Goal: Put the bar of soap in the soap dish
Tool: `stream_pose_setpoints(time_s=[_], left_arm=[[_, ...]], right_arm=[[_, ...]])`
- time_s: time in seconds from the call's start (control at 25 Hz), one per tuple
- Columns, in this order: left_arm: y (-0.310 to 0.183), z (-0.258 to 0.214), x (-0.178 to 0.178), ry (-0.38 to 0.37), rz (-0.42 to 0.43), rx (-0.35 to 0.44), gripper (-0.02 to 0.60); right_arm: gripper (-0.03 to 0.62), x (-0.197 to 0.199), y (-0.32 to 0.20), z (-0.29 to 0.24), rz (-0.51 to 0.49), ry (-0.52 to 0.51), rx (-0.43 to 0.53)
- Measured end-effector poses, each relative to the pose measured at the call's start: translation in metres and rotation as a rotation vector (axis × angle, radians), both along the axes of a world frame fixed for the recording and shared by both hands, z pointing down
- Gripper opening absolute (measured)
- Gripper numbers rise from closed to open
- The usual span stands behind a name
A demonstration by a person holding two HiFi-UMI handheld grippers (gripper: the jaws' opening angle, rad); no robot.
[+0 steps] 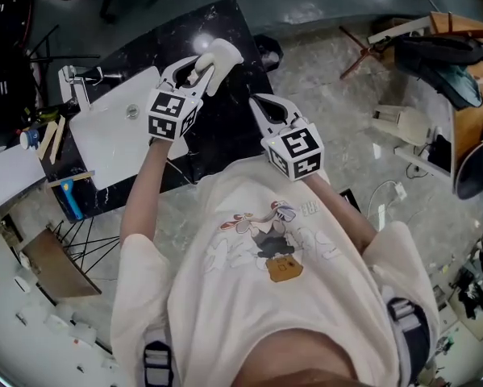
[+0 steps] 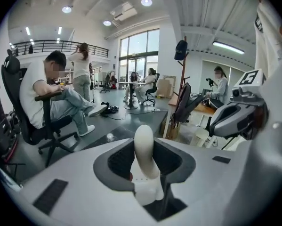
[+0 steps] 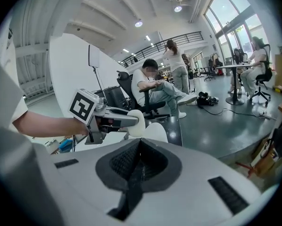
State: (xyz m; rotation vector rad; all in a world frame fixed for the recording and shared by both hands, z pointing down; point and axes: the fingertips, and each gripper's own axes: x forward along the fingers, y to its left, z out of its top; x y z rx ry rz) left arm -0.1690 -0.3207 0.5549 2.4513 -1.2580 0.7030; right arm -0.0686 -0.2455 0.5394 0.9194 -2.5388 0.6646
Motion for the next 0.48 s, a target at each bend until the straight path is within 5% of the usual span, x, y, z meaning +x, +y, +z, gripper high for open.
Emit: stream_pose_setpoints(time_s=[0.16, 0.48], left_arm=[[-0.002, 0.009, -0.001, -0.117, 0.072, 0.031, 0.126], [-0.002, 0.02, 0.013, -0.13, 0.334, 0.026, 0.126]], right_arm=[[0.006, 0.003, 0.005, -0.001, 0.023, 0.007, 0.005], [0.006, 0.004, 0.006, -0.009, 0.041, 0.022, 0.039]])
